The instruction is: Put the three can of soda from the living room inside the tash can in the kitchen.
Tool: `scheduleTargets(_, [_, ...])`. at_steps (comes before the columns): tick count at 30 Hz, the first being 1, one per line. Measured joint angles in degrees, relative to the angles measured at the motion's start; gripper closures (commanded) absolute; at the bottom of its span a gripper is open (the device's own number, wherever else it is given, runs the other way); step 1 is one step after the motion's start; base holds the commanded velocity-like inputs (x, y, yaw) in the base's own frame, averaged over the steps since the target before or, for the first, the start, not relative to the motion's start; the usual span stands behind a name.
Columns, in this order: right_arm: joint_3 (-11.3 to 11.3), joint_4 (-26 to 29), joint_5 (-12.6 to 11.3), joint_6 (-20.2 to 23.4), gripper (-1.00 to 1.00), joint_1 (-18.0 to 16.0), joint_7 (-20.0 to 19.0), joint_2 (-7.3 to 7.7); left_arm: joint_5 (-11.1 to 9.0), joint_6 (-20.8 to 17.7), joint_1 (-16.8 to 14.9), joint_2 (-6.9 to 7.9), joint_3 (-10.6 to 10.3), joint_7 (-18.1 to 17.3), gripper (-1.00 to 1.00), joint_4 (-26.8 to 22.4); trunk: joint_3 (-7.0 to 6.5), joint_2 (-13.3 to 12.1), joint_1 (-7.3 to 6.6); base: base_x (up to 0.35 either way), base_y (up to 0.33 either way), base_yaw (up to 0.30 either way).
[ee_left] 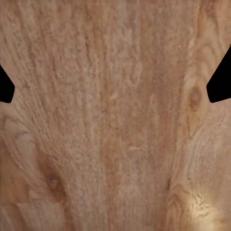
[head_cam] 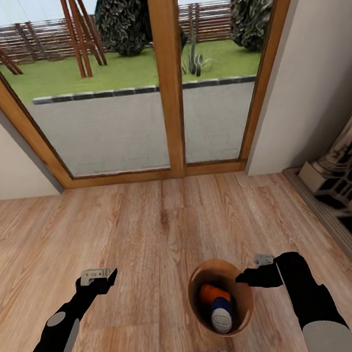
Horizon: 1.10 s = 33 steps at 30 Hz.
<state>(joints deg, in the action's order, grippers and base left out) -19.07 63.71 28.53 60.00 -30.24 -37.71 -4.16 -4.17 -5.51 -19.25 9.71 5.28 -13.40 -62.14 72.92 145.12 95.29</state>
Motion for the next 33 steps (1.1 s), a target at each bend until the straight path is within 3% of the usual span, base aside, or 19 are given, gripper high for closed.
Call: scheduleTargets(33, [0.1,0.1,0.2,0.0,-1.0,0.0,0.3,-0.45,0.2,-0.1,0.0,0.04,-0.1,0.0,-1.0,2.2,-7.31,-0.4,-0.85,0.0,0.0,0.0])
